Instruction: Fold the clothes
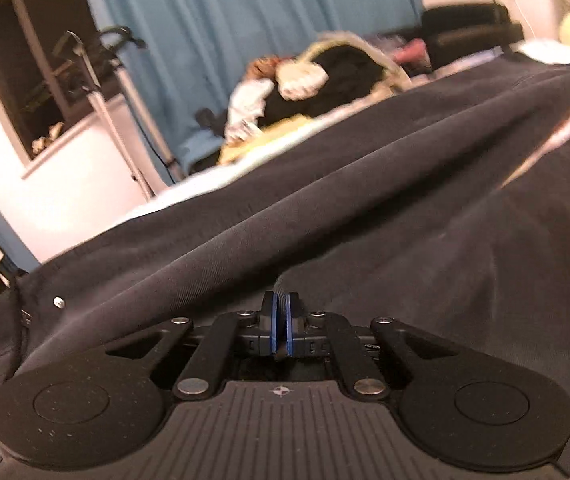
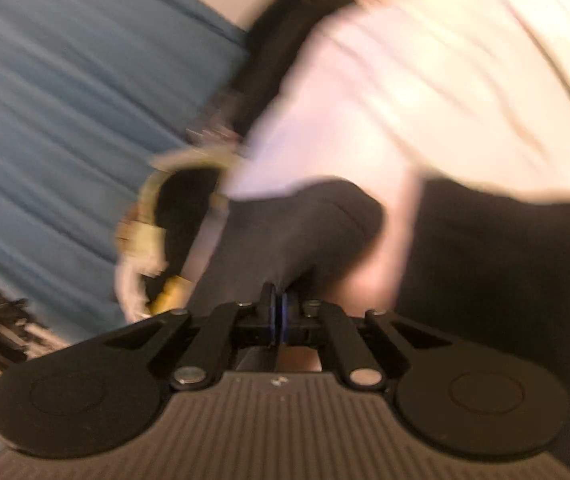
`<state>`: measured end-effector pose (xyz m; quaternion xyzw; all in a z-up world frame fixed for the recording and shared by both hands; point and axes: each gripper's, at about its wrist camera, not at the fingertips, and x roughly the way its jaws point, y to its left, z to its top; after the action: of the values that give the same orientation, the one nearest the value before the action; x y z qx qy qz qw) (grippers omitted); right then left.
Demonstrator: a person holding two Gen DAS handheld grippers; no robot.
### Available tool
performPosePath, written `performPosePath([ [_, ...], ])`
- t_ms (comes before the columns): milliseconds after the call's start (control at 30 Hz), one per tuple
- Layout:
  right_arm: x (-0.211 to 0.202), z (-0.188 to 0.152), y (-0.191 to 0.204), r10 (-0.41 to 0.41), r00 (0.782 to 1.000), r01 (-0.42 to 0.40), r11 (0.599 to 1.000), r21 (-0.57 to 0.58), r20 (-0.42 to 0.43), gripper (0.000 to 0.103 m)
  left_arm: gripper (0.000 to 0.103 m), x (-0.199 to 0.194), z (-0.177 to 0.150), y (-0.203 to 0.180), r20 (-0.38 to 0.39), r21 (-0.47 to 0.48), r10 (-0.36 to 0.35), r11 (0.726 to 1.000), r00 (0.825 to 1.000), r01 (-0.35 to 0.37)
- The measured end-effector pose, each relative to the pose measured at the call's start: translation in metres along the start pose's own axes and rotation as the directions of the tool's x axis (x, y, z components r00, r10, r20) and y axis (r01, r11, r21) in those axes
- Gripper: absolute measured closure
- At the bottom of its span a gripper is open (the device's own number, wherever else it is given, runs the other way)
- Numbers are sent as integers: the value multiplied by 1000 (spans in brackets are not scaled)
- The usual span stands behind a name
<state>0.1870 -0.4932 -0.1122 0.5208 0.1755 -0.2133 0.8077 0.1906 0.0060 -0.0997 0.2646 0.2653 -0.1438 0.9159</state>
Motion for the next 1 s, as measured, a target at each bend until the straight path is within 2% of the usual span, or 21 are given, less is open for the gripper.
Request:
performPosePath([
  [67, 12, -6, -21, -67, 996, 70, 996, 47, -60, 99, 97, 3, -2, 4, -5, -30, -13, 999, 1000, 13],
  [133, 11, -6, -21, -68, 996, 70, 997, 39, -57, 99, 97, 5, -4, 9, -7, -68, -28, 997, 1000, 28],
  [267, -8, -4, 8, 11, 1000, -9, 995, -98, 20, 99, 96, 1, -2, 19, 15, -136, -44, 990, 999, 46],
  [333, -11, -4, 11, 7, 1000, -3, 990, -142, 24, 99, 96, 4, -4, 20, 7, -166, -55, 985, 998, 56],
  [467, 13, -12, -18, -87, 995, 80, 990, -116, -58, 98, 95, 9, -4, 23, 8, -220, -59, 974, 998, 59],
  [533, 20, -18, -17, -100, 993, 87, 976, -201, -55, 99, 88, 6, 0, 24, 6, -251, -61, 966, 998, 61],
  [567, 22, -22, -13, -108, 993, 92, 961, -262, -48, 99, 80, 2, 2, 24, 8, -266, -66, 962, 998, 65],
  [633, 18, -23, -15, -102, 994, 88, 959, -269, -41, 98, 56, -10, 4, 24, 26, -302, -67, 951, 997, 72],
  [667, 15, -24, -17, -94, 995, 82, 967, -241, -40, 98, 36, -18, 4, 23, 42, -312, -58, 948, 997, 69],
  [700, 13, -23, -18, -87, 995, 75, 972, -224, -42, 97, 25, -28, 4, 22, 61, -317, -46, 946, 997, 63],
  [800, 4, -18, -13, -70, 996, 58, 976, -212, -48, 90, 19, -59, 4, 21, 114, -344, -14, 937, 993, 53],
  [867, -14, -15, -3, -65, 997, 56, 963, -264, -28, 89, 13, -79, 1, 23, 147, -394, 3, 918, 989, 56],
  [933, -33, -14, 10, -59, 998, 53, 944, -324, -9, 89, 12, -96, -1, 24, 169, -425, 5, 903, 986, 68],
  [1000, -48, -13, 18, -26, 1000, 18, 939, -345, -18, 89, 12, -108, 1, 22, 164, -430, 25, 901, 986, 49],
])
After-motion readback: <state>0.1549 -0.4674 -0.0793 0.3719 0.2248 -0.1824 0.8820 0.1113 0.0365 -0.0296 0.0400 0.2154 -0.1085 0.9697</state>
